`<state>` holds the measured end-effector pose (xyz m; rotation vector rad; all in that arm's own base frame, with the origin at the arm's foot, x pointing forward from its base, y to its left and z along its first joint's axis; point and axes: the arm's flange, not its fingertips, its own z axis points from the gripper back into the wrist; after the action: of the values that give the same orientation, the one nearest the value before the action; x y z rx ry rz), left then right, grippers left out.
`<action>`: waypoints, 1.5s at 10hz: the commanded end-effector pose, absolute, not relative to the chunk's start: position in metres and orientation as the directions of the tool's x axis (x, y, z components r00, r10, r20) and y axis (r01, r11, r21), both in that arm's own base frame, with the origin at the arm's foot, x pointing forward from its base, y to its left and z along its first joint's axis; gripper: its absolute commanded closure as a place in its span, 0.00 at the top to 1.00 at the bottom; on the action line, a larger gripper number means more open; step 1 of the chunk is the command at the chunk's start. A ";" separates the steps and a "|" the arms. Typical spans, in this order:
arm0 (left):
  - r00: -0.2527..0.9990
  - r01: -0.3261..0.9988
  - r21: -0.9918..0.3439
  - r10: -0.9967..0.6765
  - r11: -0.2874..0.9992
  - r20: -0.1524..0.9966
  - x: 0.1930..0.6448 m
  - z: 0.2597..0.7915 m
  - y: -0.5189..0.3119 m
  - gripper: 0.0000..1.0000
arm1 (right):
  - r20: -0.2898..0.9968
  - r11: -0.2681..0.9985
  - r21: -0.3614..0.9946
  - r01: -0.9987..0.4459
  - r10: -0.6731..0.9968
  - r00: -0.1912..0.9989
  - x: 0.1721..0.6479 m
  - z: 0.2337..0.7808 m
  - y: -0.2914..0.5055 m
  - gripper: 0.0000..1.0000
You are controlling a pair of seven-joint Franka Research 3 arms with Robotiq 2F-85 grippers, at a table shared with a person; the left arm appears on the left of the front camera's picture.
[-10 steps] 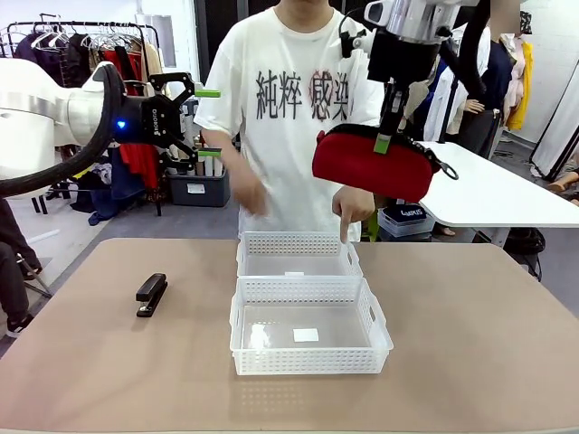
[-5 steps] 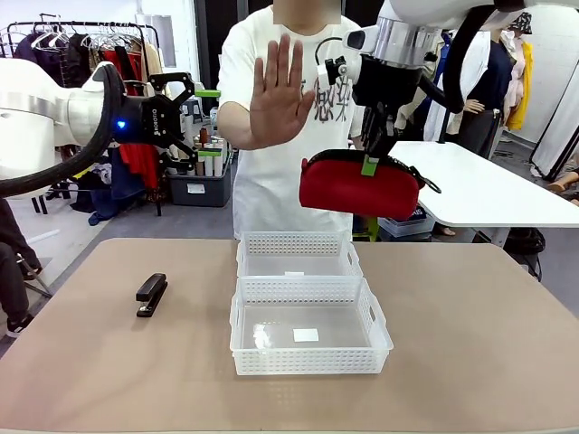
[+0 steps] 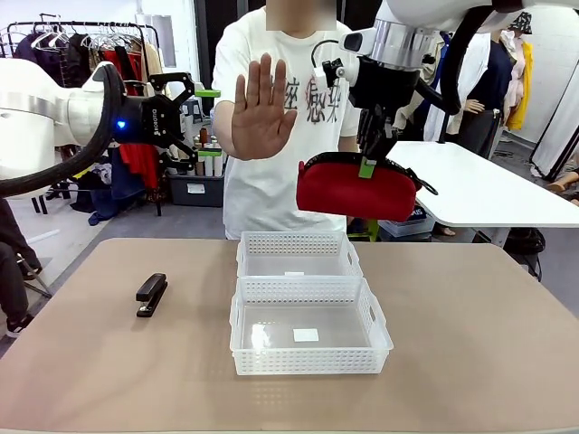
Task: Distribute items into two baskets.
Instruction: Move the picked Pencil pouch towards the Organizing basket indicated by the person, stopping as directed, then place the picked Pencil pouch into the Organizing basket as instructed by the person.
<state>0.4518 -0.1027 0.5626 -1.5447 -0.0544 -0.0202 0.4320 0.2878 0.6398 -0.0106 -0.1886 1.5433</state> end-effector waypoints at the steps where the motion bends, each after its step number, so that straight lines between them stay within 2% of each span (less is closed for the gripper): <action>1: 0.998 0.051 -0.998 0.022 0.025 0.052 0.452 0.565 -0.103 1.00 | 0.111 0.032 -0.132 -0.991 0.994 0.017 0.431 0.641 0.287 0.00; 15: 0.998 0.051 -0.998 0.022 0.025 0.052 0.452 0.565 -0.103 1.00 | 0.111 0.032 -0.132 -0.991 0.994 0.017 0.431 0.641 0.287 0.00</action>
<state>0.4518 -0.1027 0.5626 -1.5447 -0.0544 -0.0202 0.4321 0.2878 0.6397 -0.0104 -0.1881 1.5432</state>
